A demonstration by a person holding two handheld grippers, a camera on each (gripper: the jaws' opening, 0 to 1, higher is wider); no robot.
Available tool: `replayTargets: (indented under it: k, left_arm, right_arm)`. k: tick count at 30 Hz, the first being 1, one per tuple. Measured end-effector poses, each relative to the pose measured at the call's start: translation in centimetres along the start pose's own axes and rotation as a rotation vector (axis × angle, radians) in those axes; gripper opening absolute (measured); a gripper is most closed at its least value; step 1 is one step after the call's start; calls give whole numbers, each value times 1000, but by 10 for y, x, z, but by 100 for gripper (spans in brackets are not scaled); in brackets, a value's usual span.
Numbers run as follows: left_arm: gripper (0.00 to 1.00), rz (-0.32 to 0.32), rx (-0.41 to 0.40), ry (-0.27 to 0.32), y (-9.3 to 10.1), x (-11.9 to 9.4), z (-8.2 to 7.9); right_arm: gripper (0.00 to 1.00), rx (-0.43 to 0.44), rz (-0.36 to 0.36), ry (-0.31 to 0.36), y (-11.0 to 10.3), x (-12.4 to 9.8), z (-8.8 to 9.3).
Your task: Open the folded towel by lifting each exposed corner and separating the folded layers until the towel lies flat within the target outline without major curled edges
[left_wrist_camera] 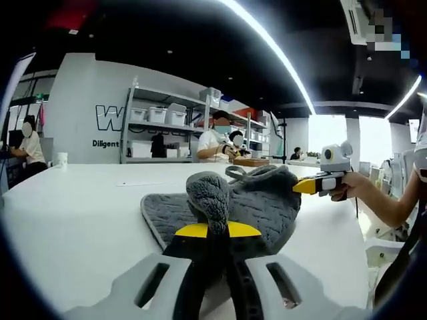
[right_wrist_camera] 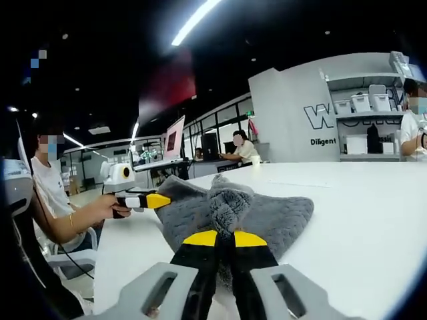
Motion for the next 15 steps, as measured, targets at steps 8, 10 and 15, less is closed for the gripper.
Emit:
replayTargets:
  k: [8, 10, 15]
  left_arm:
    - [5, 16, 3, -18, 5, -5, 5]
    - [5, 19, 5, -27, 6, -7, 7]
    - [5, 27, -8, -28, 10, -12, 11]
  right_arm:
    - [0, 26, 1, 12, -4, -5, 4]
    - [0, 23, 2, 12, -5, -6, 6]
    - [0, -4, 28, -5, -9, -9, 12]
Point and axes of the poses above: the point that each gripper's makers call its tool centre point, and the gripper's own axes: x roughly forward along the fingers, y roughly to its right, z roughly out of its underside, the point moved 5 cm from there along -x, roughly backward along the fingers, and after that the axes turned 4 degrees about z, right-handed, at the moved point
